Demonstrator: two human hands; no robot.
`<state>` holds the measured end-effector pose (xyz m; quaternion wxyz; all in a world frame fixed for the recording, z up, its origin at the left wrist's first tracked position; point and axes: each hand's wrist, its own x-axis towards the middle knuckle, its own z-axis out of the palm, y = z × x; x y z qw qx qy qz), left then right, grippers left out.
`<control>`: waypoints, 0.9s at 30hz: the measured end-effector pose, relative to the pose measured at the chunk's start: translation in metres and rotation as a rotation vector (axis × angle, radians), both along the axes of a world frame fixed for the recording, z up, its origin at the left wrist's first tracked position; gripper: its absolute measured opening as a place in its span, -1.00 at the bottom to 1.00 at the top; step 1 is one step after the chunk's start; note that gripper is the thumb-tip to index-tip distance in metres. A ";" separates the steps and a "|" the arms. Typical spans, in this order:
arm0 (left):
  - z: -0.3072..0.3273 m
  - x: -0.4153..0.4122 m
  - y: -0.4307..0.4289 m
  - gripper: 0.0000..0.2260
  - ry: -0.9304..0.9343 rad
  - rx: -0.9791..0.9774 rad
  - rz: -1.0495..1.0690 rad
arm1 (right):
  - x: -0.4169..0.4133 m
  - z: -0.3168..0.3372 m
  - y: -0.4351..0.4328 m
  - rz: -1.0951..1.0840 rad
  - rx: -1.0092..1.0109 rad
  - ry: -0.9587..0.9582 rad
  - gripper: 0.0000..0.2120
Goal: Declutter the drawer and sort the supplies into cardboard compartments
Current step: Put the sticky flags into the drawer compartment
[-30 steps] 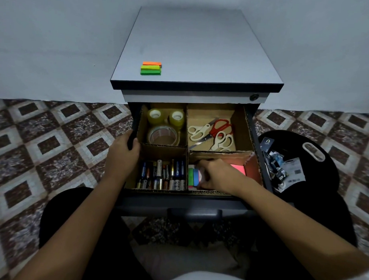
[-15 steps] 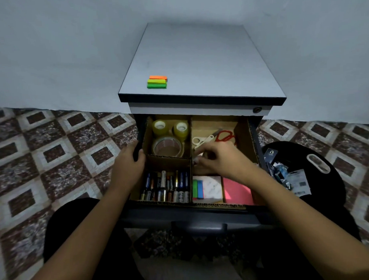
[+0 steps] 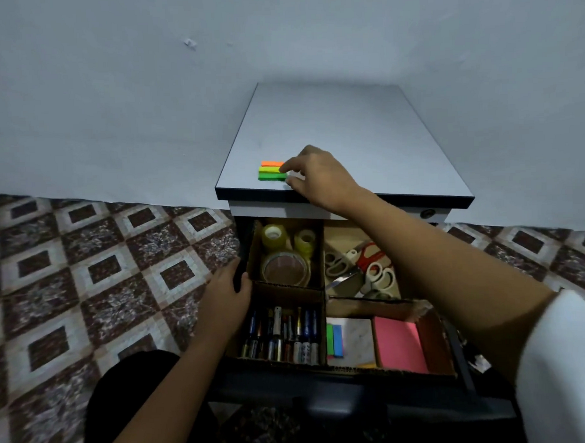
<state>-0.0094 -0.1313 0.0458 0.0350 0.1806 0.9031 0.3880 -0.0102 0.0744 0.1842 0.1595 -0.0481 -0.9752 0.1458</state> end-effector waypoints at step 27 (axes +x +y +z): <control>-0.003 -0.001 0.000 -0.61 0.022 0.034 -0.002 | -0.010 -0.012 -0.013 0.047 0.259 -0.058 -0.74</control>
